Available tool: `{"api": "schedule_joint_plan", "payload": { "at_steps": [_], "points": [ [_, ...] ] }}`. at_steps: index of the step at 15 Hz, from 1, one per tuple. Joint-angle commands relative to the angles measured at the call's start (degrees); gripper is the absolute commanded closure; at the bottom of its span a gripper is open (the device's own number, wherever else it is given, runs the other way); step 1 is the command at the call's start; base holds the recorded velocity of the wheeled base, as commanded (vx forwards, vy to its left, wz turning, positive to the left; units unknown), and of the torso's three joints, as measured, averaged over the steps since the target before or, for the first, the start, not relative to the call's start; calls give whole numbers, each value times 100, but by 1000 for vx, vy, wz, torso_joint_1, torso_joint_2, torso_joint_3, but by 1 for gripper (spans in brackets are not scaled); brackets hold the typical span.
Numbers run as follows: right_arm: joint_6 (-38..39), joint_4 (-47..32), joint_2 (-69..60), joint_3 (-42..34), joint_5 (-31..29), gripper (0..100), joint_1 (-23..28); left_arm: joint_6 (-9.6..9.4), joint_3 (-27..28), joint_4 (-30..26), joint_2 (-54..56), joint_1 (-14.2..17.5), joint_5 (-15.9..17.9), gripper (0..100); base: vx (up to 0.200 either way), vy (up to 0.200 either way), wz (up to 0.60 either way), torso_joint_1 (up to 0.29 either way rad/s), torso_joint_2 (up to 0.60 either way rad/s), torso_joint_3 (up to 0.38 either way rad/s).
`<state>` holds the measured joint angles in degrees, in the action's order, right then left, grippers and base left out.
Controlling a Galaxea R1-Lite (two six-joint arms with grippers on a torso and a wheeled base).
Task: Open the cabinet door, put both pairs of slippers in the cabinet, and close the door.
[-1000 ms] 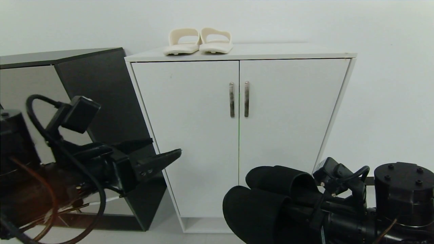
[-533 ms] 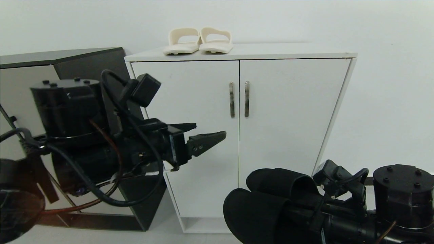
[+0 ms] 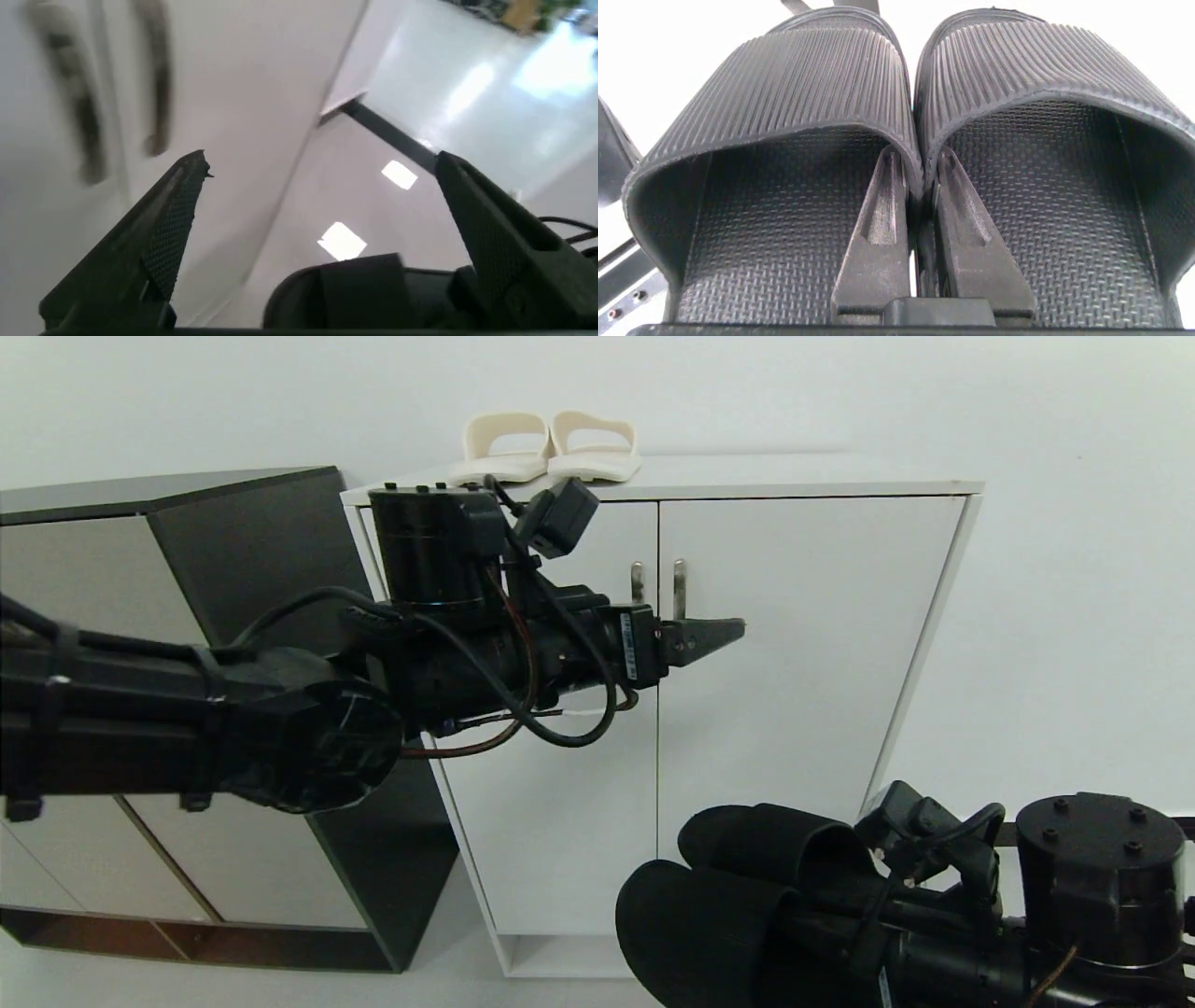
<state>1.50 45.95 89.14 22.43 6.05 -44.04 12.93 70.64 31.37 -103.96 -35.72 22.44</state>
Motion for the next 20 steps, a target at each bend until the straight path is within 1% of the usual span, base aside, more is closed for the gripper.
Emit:
{"api": "schedule_joint_plan", "payload": {
  "at_steps": [1, 2, 3, 4, 5, 6, 7, 9, 11, 12, 15, 16, 17, 20],
  "points": [
    [-9, 2, 16, -2, 11, 100, 1, 157, 371, -87, -441, 30, 718, 0, 0, 0, 0, 0, 0, 0],
    [-9, 2, -2, -2, 19, 100, 1, 429, 433, -87, -467, 109, 1131, 0, 0, 0, 0, 0, 0, 0],
    [-9, 37, -2, -2, 19, 100, 1, 605, 547, -60, -581, 153, 1298, 0, 0, 0, 0, 0, 0, 0],
    [-18, 90, -2, -11, 19, 100, 1, 587, 784, 1, -784, 179, 1069, 0, 0, 0, 0, 0, 0, 0],
    [-9, 99, 7, -19, 19, 100, 10, 552, 898, 54, -836, 170, 665, 0, 0, 0, 0, 0, 0, 0],
    [-1, 99, 7, -19, 28, 100, 19, 491, 916, 54, -854, 170, 551, 0, 0, 0, 0, 0, 0, 0],
    [-1, 99, 25, -19, 37, 100, 54, 368, 925, 19, -863, 170, 515, 0, 0, 0, 0, 0, 0, 0],
    [8, 99, 42, -19, 46, 100, 54, 368, 934, 27, -871, 223, 472, 0, 0, 0, 0, 0, 0, 0],
    [-1, 99, 42, -11, 46, 100, 54, 359, 1039, 54, -951, 311, 225, 0, 0, 0, 0, 0, 0, 0],
    [-1, 99, 42, -11, 46, 100, 54, 359, 1118, 54, -977, 337, 181, 0, 0, 0, 0, 0, 0, 0],
    [-18, 99, 42, -11, 46, 100, 54, 359, 1391, 27, -1170, 355, 102, 0, 0, 0, 0, 0, 0, 0],
    [-18, 99, 42, -11, 46, 100, 54, 350, 1540, 27, -1285, 355, -21, 0, 0, 0, 0, 0, 0, 0],
    [-18, 99, 34, -11, 46, 100, 54, 350, 1672, 10, -1408, 355, -65, 0, 0, 0, 0, 0, 0, 0],
    [-36, 99, 34, 7, 28, 100, 54, 359, 1971, -78, -1636, 364, -73, 0, 0, 0, 0, 0, 0, 0]
  ]
}}
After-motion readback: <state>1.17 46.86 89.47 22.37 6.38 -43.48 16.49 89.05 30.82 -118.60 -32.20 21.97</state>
